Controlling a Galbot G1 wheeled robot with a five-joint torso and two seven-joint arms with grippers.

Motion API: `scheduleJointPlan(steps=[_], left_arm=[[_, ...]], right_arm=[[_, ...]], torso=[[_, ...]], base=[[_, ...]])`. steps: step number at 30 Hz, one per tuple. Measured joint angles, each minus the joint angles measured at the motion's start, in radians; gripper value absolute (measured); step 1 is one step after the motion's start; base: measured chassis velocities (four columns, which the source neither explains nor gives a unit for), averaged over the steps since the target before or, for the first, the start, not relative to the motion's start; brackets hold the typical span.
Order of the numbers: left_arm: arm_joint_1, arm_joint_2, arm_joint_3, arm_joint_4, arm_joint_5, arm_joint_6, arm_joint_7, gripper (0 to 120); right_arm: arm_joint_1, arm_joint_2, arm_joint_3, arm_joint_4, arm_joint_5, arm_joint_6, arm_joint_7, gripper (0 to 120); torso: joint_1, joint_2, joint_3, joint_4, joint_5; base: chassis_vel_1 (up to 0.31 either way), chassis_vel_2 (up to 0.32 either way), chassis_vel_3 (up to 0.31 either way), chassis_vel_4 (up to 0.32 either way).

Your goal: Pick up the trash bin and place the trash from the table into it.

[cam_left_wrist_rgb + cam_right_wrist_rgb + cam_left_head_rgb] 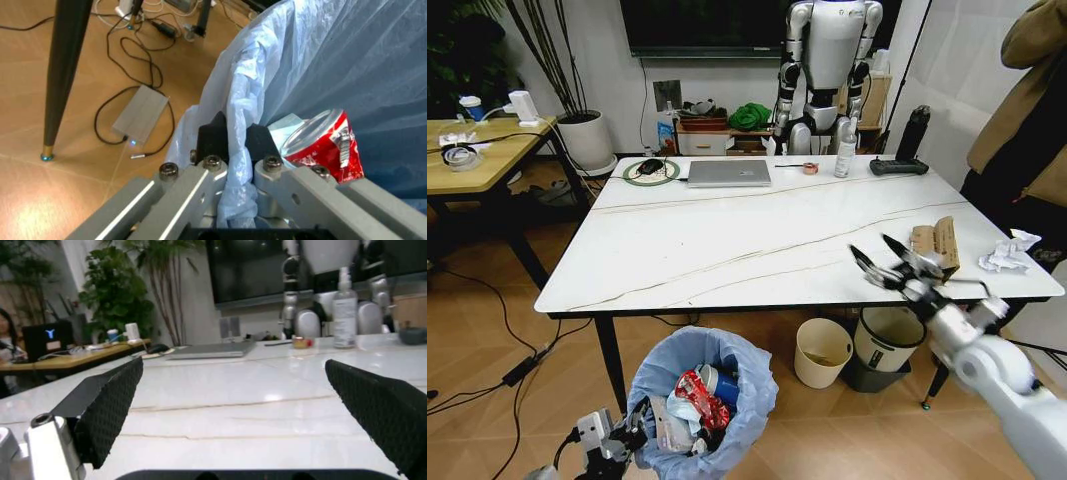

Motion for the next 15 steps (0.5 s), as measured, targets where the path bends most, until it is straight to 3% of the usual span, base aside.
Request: scheduleJointPlan(steps=[8, 15], left_arm=[[-0.016, 0.031, 0.004, 0.011, -0.008, 0.0, -0.002, 0], [-0.018, 0.052, 0.006, 0.01, -0.016, -0.001, 0.0, 0]], right_arm=[[-0.126, 0.078, 0.129, 0.037, -0.049, 0.0, -0.016, 100], [-0.181, 0.132, 0.183, 0.041, -0.071, 0.016, -0.035, 100]], torso=[[0.0, 0.0, 0.0, 0.0003, -0.0002], [0.0, 0.0, 0.0, 0.0003, 0.0003]], base=[[-0.012, -0.006, 0.008, 0.015], [-0.117, -0.124, 0.135, 0.13]])
